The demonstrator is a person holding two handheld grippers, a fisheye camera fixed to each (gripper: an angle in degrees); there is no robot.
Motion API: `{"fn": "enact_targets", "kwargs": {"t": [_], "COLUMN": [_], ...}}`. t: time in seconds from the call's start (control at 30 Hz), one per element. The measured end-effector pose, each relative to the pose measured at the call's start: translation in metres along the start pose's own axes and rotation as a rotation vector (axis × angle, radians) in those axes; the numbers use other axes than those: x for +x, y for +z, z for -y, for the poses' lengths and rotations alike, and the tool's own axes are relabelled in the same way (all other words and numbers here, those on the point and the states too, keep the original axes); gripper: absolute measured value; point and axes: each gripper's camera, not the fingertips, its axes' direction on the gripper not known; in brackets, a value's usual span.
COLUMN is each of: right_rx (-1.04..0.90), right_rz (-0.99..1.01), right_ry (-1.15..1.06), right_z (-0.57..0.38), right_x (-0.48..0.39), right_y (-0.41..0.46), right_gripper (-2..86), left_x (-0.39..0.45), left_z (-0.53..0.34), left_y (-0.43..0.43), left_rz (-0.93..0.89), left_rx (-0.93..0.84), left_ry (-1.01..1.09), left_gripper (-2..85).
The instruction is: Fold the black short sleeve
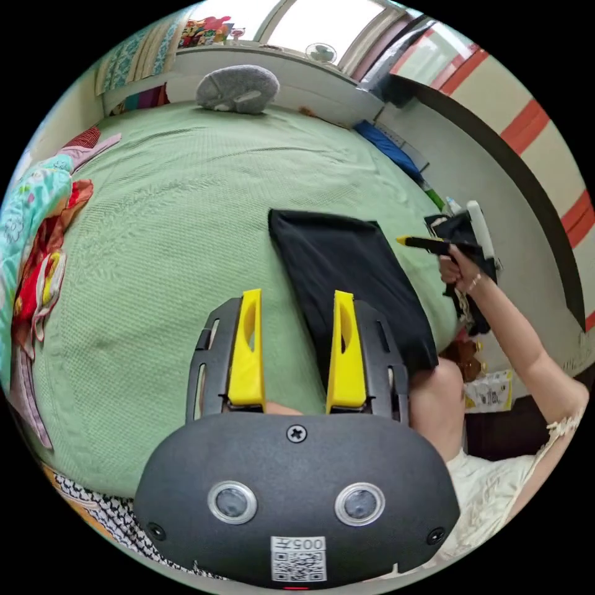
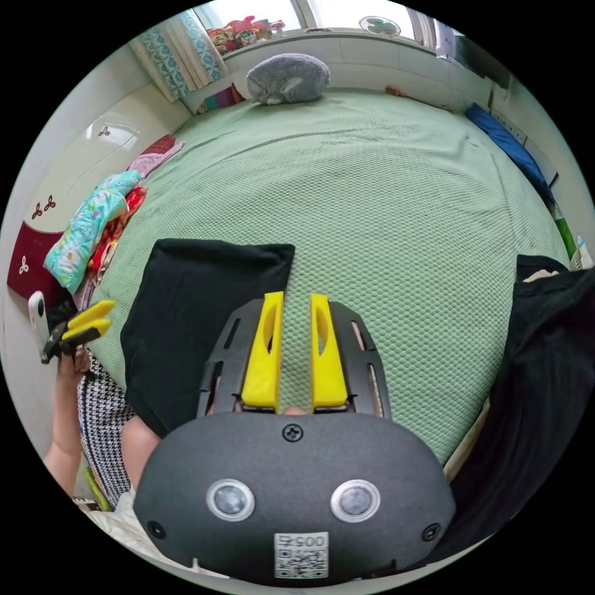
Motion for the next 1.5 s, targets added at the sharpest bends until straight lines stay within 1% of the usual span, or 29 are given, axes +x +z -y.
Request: {"fn": "enact_targets", "kwargs": {"t": [0.07,0.13,0.3,0.47,0.53,0.63,0.7,0.83,0.9,1.1,1.17,1.33,1.5], "right_rx": [0.024,0.036,0.094,0.126,0.121,0.118,0.128,0.113,0.093,0.203,0.242,0.307,0.363], "right_rz": [-0.004,-0.008,-0.072,-0.109,-0.105,-0.109,-0.107,-0.144,-0.132,-0.124,-0.134,-0.107,-0.063], "right_ry": [-0.018,-0.031,-0.061,-0.113,-0.111,-0.110,-0.152,-0.172,-0.176,-0.235,-0.289,-0.371,-0.429], "right_z": [-0.002,-0.002,-0.002,0.002,0.005,0.007,0.004,-0.003,-0.003,-0.018,-0.024,-0.025,-0.003], "right_x": [-0.008,-0.015,-0.032,-0.039,-0.040,-0.046,-0.054,-0.074,-0.080,-0.117,-0.141,-0.195,-0.258], "right_y": [0.002,0.005,0.014,0.035,0.044,0.053,0.053,0.055,0.052,0.007,-0.012,-0.037,-0.043], "right_gripper": [7.4,7.9,10.1,12.0,11.8,10.3,8.5,1.8,0.4,-0.7,-1.0,-1.1,-1.1], "left_x": [0.025,0.036,0.043,0.056,0.060,0.065,0.067,0.071,0.069,0.062,0.059,0.031,-0.013], "left_z": [-0.029,-0.041,-0.046,-0.044,-0.044,-0.042,-0.039,-0.035,-0.035,-0.046,-0.051,-0.066,-0.069], "left_y": [0.008,0.022,0.052,0.059,0.058,0.060,0.059,0.056,0.051,0.017,0.000,-0.050,-0.107], "left_rz": [0.041,0.042,-0.052,0.094,0.101,0.123,0.125,0.071,0.058,0.031,0.075,0.100,0.221], "left_rx": [-0.025,-0.051,-0.081,-0.102,-0.099,-0.118,-0.128,-0.128,-0.126,-0.088,-0.077,-0.020,0.019], "left_ry": [0.021,0.017,-0.078,-0.075,-0.052,-0.037,-0.026,-0.002,-0.010,-0.021,-0.019,-0.061,-0.098], "left_gripper": [19.1,20.7,20.7,17.6,16.3,13.6,12.5,6.9,6.4,5.7,5.5,5.5,5.5]}}
